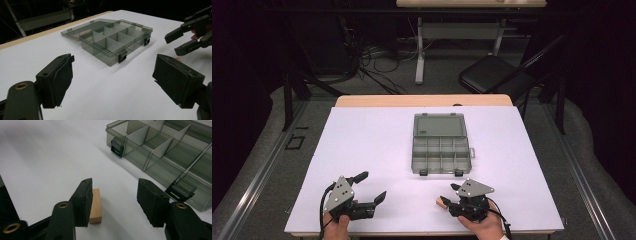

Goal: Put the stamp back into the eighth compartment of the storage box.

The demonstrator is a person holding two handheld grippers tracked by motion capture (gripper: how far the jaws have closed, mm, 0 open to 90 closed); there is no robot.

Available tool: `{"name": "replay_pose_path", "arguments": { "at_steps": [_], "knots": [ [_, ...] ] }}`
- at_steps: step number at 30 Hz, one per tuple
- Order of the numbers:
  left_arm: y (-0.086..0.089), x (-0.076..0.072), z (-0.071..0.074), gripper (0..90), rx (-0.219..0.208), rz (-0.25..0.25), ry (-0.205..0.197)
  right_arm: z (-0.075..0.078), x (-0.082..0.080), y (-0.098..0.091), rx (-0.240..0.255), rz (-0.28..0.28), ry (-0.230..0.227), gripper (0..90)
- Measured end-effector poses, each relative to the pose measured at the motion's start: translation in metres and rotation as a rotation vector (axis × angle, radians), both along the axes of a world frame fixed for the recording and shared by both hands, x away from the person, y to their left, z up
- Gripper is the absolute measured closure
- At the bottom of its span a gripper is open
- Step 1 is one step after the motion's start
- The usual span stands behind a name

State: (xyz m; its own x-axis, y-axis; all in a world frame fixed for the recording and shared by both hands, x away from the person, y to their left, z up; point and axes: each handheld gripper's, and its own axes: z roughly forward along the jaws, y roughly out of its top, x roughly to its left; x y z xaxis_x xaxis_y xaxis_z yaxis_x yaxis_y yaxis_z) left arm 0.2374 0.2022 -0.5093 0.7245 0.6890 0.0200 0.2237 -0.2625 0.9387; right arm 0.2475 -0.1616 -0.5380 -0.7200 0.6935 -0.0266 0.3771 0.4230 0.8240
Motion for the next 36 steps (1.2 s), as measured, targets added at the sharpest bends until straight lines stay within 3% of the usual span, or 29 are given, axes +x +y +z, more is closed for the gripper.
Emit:
{"name": "replay_pose_path", "arguments": {
  "at_steps": [19,36],
  "knots": [
    [0.000,0.001,-0.001,16.1,0.003,-0.002,0.006,-0.011,0.000,0.010,-0.030,0.077,0.058,60.5],
    [0.000,0.001,-0.001,16.1,0.004,-0.003,0.010,-0.020,0.004,0.012,-0.063,0.097,0.090,66.8]
  ]
}}
